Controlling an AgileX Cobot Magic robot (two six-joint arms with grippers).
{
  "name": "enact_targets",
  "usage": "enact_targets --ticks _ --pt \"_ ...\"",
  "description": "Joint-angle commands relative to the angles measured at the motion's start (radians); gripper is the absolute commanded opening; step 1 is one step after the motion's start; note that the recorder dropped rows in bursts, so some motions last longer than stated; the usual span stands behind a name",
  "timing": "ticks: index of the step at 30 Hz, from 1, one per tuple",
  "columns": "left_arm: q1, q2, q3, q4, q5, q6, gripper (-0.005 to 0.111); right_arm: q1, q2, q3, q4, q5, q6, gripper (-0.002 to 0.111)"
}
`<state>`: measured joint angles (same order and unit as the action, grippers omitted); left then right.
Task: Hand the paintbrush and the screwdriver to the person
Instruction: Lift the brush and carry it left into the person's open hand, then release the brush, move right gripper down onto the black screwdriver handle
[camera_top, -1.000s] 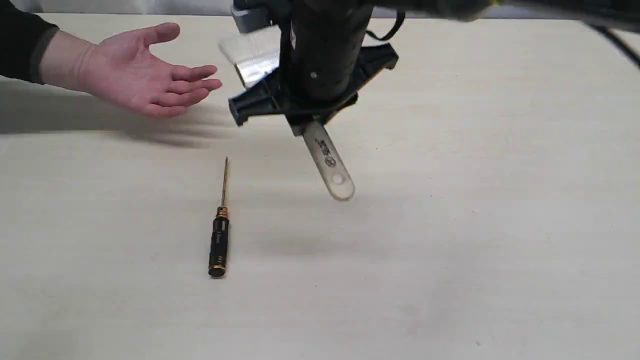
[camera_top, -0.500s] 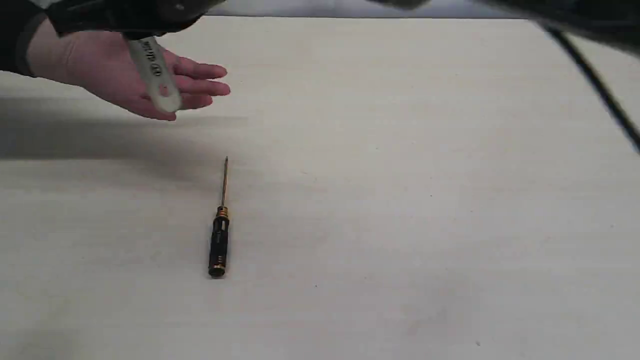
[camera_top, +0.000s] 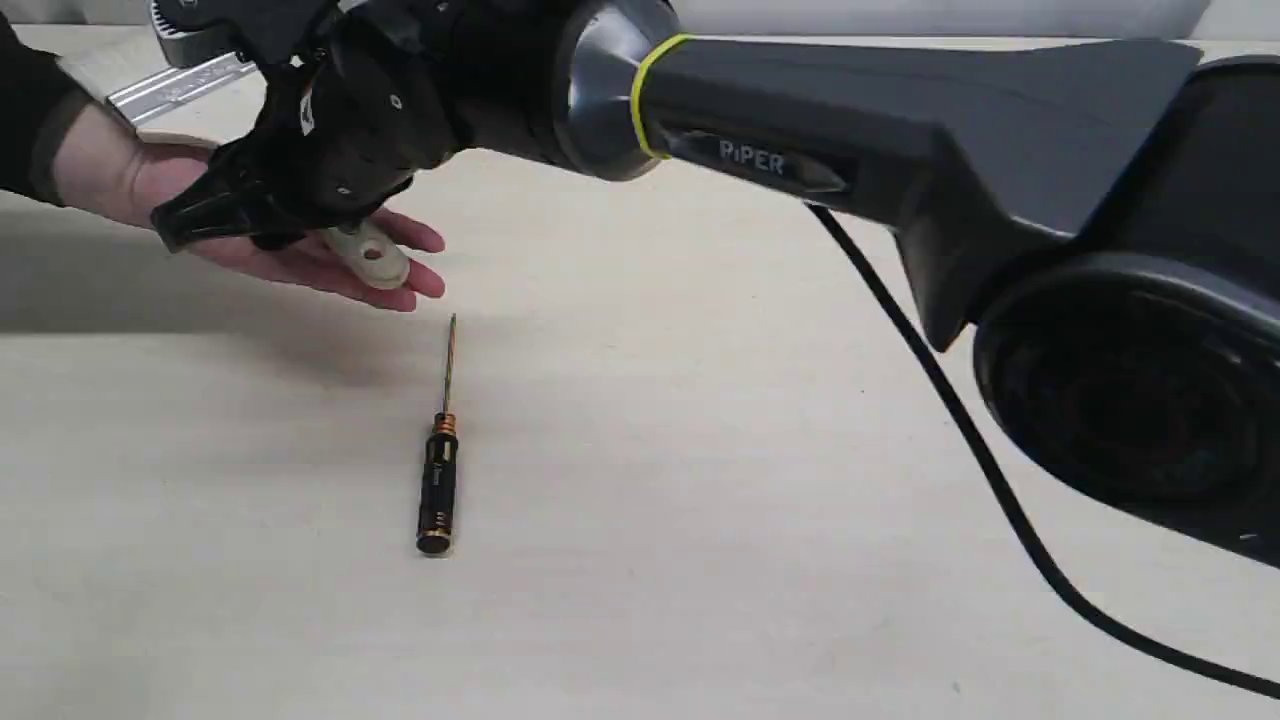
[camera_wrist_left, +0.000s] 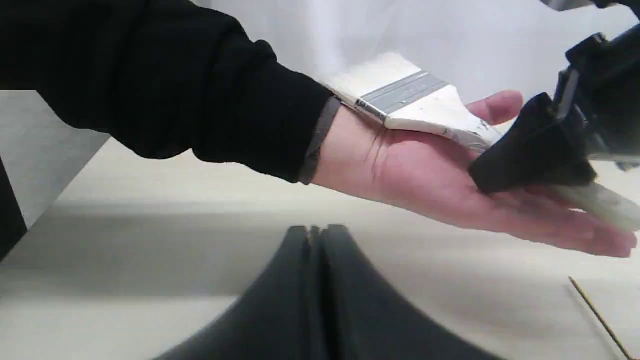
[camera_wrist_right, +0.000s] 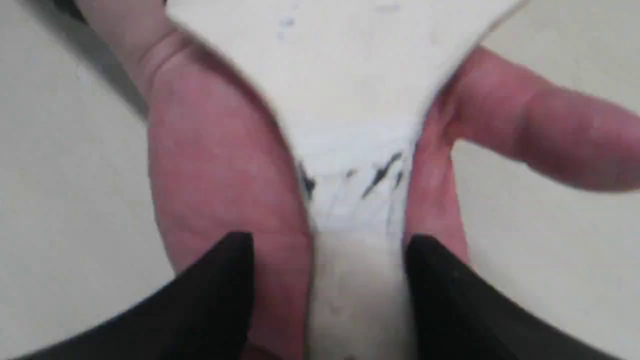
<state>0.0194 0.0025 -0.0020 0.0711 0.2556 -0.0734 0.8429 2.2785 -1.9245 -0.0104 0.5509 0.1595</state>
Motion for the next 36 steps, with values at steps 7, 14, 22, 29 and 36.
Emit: enact_targets --ticks 7,14,22,29,36 --pt "-0.008 -0.002 0.002 -0.001 -0.006 -0.002 0.0 0.001 -0.206 -0.007 -0.013 0.432 -0.005 0.05" --pt "-0.008 -0.002 0.002 -0.001 -0.006 -0.002 0.0 0.001 -0.233 -0.007 -0.013 0.656 0.12 0.05" --pt "-0.008 -0.002 0.002 -0.004 -0.003 -0.002 0.0 0.001 -0.149 -0.001 -0.002 0.614 0.123 0.05" --pt "-0.008 -0.002 0.002 -0.004 -0.003 -0.002 0.0 0.011 -0.018 -0.001 0.017 0.584 0.123 0.05" --pt "-0.008 -0.002 0.002 -0.004 -0.003 -0.002 0.0 0.021 0.1 -0.001 0.072 0.521 0.118 0.05"
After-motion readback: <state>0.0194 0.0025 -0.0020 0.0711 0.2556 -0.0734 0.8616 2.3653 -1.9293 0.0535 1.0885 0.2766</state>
